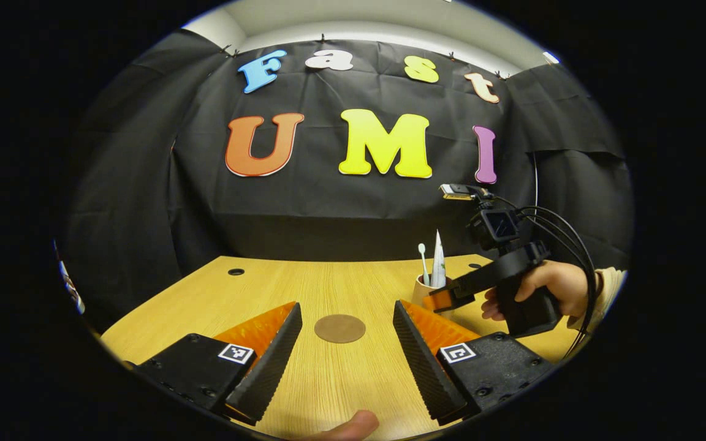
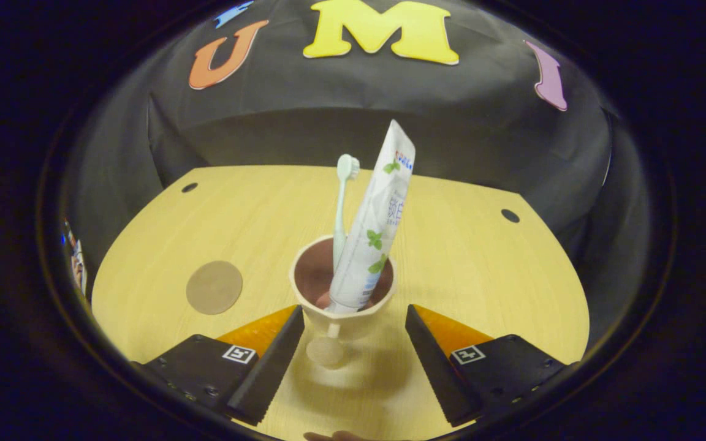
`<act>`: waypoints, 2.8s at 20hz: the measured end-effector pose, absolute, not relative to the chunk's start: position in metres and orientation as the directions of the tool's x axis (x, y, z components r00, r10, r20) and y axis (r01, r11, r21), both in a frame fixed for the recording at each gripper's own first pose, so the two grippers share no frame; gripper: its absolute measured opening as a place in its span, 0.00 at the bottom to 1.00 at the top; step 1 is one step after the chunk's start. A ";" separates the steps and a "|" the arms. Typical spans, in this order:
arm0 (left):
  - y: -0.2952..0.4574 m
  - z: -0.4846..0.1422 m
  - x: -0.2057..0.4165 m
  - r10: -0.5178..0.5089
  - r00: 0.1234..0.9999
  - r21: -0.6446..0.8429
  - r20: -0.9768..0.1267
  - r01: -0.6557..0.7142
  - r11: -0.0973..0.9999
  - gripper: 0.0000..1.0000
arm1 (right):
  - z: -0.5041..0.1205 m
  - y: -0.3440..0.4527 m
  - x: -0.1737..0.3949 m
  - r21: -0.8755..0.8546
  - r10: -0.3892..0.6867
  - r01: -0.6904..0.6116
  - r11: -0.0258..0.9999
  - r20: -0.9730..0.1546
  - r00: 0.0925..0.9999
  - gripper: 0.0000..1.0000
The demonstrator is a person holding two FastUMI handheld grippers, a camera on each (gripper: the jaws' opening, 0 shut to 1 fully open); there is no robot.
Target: Put the toothbrush and toothpaste on the desktop into the cup, then pick up the cup and place it on the coaster on the desktop.
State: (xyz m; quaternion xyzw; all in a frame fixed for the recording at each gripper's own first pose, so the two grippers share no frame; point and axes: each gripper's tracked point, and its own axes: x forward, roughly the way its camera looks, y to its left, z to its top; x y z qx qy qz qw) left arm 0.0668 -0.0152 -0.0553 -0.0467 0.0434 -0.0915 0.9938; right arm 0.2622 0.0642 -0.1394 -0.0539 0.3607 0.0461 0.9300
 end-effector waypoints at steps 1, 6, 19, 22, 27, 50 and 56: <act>-0.014 -0.058 0.065 -0.188 0.978 -0.116 -0.086 0.178 0.977 0.94 | -0.144 0.065 0.264 -0.059 0.041 -0.115 0.992 -0.702 0.711 0.99; 0.003 -0.065 0.058 -0.164 0.980 -0.114 -0.109 0.152 0.982 0.95 | -0.152 0.067 0.271 -0.110 0.013 -0.154 0.982 -0.773 0.634 0.98; 0.029 -0.089 0.058 -0.147 0.975 -0.153 -0.167 0.121 0.981 0.95 | -0.166 0.070 0.262 -0.196 -0.111 -0.129 0.972 -0.869 0.481 0.88; 0.035 -0.094 0.057 -0.138 0.974 -0.160 -0.178 0.110 0.981 0.95 | -0.170 0.077 0.253 -0.047 -0.039 -0.016 0.999 -0.931 0.362 0.65; 0.038 -0.100 0.058 -0.132 0.973 -0.172 -0.187 0.100 0.980 0.95 | -0.168 0.077 0.254 -0.080 -0.073 -0.005 0.997 -0.933 0.353 0.60; 0.038 -0.093 0.035 -0.152 0.979 -0.157 -0.133 0.130 0.979 0.95 | -0.141 0.088 0.253 -0.067 -0.039 -0.046 0.997 -0.887 0.460 0.27; 0.061 -0.089 0.017 -0.122 0.988 -0.116 -0.094 0.111 0.987 0.95 | -0.148 0.116 0.251 -0.068 0.014 -0.168 0.984 -0.895 0.445 0.27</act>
